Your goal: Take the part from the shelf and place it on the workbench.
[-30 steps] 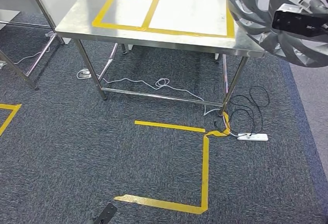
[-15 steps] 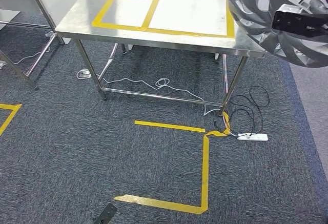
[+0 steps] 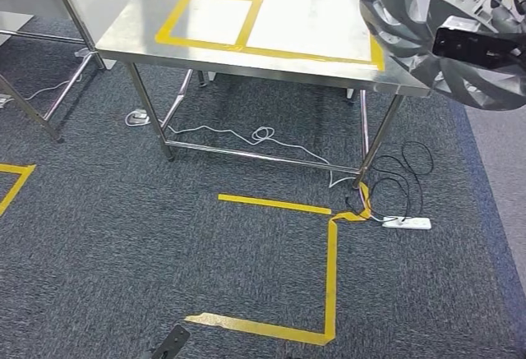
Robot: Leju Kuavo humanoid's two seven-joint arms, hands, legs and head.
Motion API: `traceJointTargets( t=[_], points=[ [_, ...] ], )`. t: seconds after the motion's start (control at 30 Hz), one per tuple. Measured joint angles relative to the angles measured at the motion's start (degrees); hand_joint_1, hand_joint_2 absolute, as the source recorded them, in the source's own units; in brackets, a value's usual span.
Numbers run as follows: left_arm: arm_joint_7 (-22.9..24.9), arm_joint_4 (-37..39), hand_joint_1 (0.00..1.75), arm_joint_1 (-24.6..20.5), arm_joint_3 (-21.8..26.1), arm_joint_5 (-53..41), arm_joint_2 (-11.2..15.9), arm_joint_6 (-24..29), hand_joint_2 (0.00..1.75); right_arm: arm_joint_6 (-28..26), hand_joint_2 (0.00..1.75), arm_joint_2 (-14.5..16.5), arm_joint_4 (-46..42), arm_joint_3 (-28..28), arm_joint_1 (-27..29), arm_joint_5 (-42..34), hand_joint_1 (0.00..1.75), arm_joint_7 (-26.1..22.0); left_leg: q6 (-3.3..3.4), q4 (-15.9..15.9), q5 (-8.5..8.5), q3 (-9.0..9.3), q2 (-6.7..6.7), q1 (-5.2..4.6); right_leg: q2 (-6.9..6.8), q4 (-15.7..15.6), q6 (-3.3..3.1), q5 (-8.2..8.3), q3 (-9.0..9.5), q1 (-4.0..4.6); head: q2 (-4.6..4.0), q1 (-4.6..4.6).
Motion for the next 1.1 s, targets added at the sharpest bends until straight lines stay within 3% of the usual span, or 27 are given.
traceJointTargets(
  t=[0.03,0.07,0.1,0.17,0.2,0.33,0.4,0.47,0.5,0.53,0.57,0.63,0.67,0.7,0.77,0.83,0.9,1.0,1.03,1.07,1.1],
  points=[
    [0.01,0.0,0.0,0.04,0.01,-0.01,-0.03,-0.05,0.0,-0.05,1.75,-0.03,-0.01,0.0,0.39,0.0,1.75,0.01,-0.04,0.02,-0.25,0.25,-0.03,-0.03,-0.02,0.39,-0.05,0.69,-0.38,0.01,0.0,0.0],
    [0.01,0.0,0.0,0.07,0.01,-0.02,-0.04,-0.07,0.0,-0.06,1.75,-0.05,-0.02,0.0,0.68,0.0,1.75,0.01,-0.16,0.08,-0.6,0.58,-0.06,-0.02,-0.09,-1.71,-0.13,2.43,0.45,0.0,0.0,0.0],
    [0.02,0.0,0.0,0.09,0.02,-0.05,-0.05,-0.06,0.0,-0.07,1.75,-0.07,-0.04,-0.01,0.86,0.0,1.75,0.01,-0.38,0.21,-1.05,0.96,-0.09,0.0,-0.29,-5.63,-0.22,4.72,2.22,0.0,0.0,0.01],
    [0.03,0.0,0.0,0.07,0.02,-0.11,-0.07,-0.04,0.0,-0.22,1.75,-0.07,-0.15,-0.05,0.87,0.03,1.75,0.0,-1.08,0.65,-1.98,1.38,-0.08,-0.16,-0.85,-12.64,-0.53,6.81,6.05,0.29,0.0,-0.02],
    [0.04,0.0,0.0,0.06,0.02,-0.15,-0.06,-0.03,0.0,-0.32,1.75,-0.08,-0.22,-0.11,0.88,0.09,1.75,0.01,-1.44,0.82,-2.35,1.48,-0.03,-0.26,-1.01,-14.33,-0.85,6.71,7.1,0.48,0.0,-0.01],
    [0.05,-0.05,0.0,-0.02,0.02,-0.2,-0.01,0.05,0.0,-0.45,1.75,-0.43,-0.56,-0.4,1.02,0.34,1.75,0.0,-2.74,1.46,-3.74,2.07,-0.1,-0.15,-0.36,-14.78,-2.6,5.04,8.35,0.55,0.0,-0.06],
    [0.04,-0.1,0.0,-0.13,0.02,-0.25,0.06,0.12,0.0,-0.44,1.75,-0.46,-0.8,-0.48,1.08,0.38,1.75,-0.05,-3.43,5.97,-5.53,-0.03,-1.14,0.13,-0.13,-14.89,-3.27,4.23,9.42,0.28,0.0,-0.32],
    [0.04,-0.09,0.0,0.03,0.01,-0.33,0.06,0.14,0.0,-0.45,1.75,-0.46,-0.84,-0.4,1.3,0.44,1.75,-0.07,-3.97,13.92,-7.7,-4.98,-1.83,0.39,0.23,-14.9,-3.55,3.32,10.41,0.28,0.0,-0.51],
    [0.04,-0.09,0.0,0.2,0.01,-0.37,0.06,0.14,0.0,-0.45,1.75,-0.46,-0.84,-0.35,1.51,0.48,1.75,-0.07,-4.07,16.85,-7.81,-7.31,-1.91,0.47,0.49,-14.9,-3.55,2.79,11.01,0.29,0.0,-0.51],
    [0.04,-0.09,0.0,0.38,0.01,-0.38,0.06,0.14,0.0,-0.44,1.75,-0.46,-0.84,-0.33,1.77,0.51,1.75,-0.07,-4.03,17.81,-6.65,-8.84,-1.94,0.5,0.76,-14.9,-3.48,2.18,11.74,0.3,0.0,-0.51],
    [0.05,-0.09,0.0,0.51,0.01,-0.38,0.07,0.15,0.0,-0.43,1.75,-0.46,-0.84,-0.33,2.02,0.53,1.75,-0.07,-3.87,16.48,-4.14,-9.37,-1.96,0.51,1.01,-14.91,-3.38,1.49,12.58,0.3,0.0,-0.51],
    [0.08,-0.08,0.0,0.69,0.02,-0.38,0.09,0.17,0.0,-0.41,1.75,-0.46,-0.84,-0.32,2.4,0.59,1.75,-0.07,-3.16,9.81,2.29,-8.41,-2.26,0.39,1.43,-15.08,-2.96,0.06,14.35,0.27,0.0,-0.46],
    [0.09,-0.06,0.0,0.81,0.03,-0.39,0.11,0.2,0.0,-0.41,1.75,-0.47,-0.84,-0.29,2.55,0.64,1.75,-0.07,-2.69,7.03,4.44,-7.65,-2.47,0.25,1.68,-15.31,-2.62,-0.5,15.09,0.29,0.0,-0.43],
    [0.1,-0.03,0.0,0.93,0.04,-0.4,0.14,0.24,0.0,-0.42,1.75,-0.48,-0.84,-0.27,2.74,0.73,1.75,-0.07,-2.22,5.34,5.33,-6.97,-2.64,0.08,1.88,-15.71,-2.2,-0.86,15.71,0.25,0.0,-0.47],
    [0.11,-0.01,0.0,1.04,0.08,-0.39,0.16,0.35,0.0,-0.43,1.75,-0.53,-0.91,-0.28,3.06,0.86,1.75,-0.08,-1.33,4.41,4.73,-5.88,-2.57,-0.25,2.12,-16.46,-1.31,-0.84,16.64,0.14,0.0,-0.61],
    [0.13,-0.02,0.0,0.75,0.12,-0.38,0.19,0.48,0.0,-0.43,1.75,-0.72,-1.1,-0.57,3.21,0.91,1.75,-0.12,-0.45,1.62,3.37,-3.63,-2.26,-0.12,1.83,-15.34,-0.46,-0.06,15.95,0.07,0.0,-0.58],
    [0.12,-0.02,0.0,0.43,0.17,-0.38,0.16,0.59,0.0,-0.43,1.75,-0.86,-1.22,-0.72,3.53,0.91,1.75,-0.2,0.07,-1.78,2.2,-0.85,-2.33,0.15,1.16,-10.58,-0.31,0.05,13.0,0.17,0.0,-0.25],
    [0.12,0.01,0.0,0.82,0.24,-0.38,-0.07,0.61,0.0,-0.4,1.75,-0.88,-1.14,-0.12,5.57,0.95,1.75,-0.26,0.13,-3.51,0.85,2.35,-2.83,0.22,0.71,-3.03,-0.64,-4.01,8.16,0.36,0.0,-0.04],
    [0.13,0.02,0.0,1.07,0.26,-0.37,-0.13,0.6,0.0,-0.39,1.75,-0.88,-1.11,0.04,6.25,0.96,1.75,-0.28,0.05,-3.65,0.24,3.32,-2.98,0.23,0.68,-2.64,-0.6,-4.97,7.07,0.37,0.0,0.0],
    [0.14,0.02,0.0,1.27,0.27,-0.37,-0.17,0.6,0.0,-0.38,1.75,-0.88,-1.1,0.11,6.62,0.95,1.75,-0.32,-0.07,-3.67,-0.38,4.14,-3.11,0.23,0.63,-3.86,-0.5,-4.6,6.41,0.36,0.0,-0.01],
    [0.17,0.02,0.0,1.38,0.3,-0.36,-0.2,0.6,0.0,-0.38,1.75,-0.88,-1.1,0.11,6.72,0.95,1.75,-0.36,-0.24,-3.64,-1.0,4.87,-3.21,0.23,0.52,-6.57,-0.38,-2.6,6.15,0.33,0.0,-0.01]
  ],
)
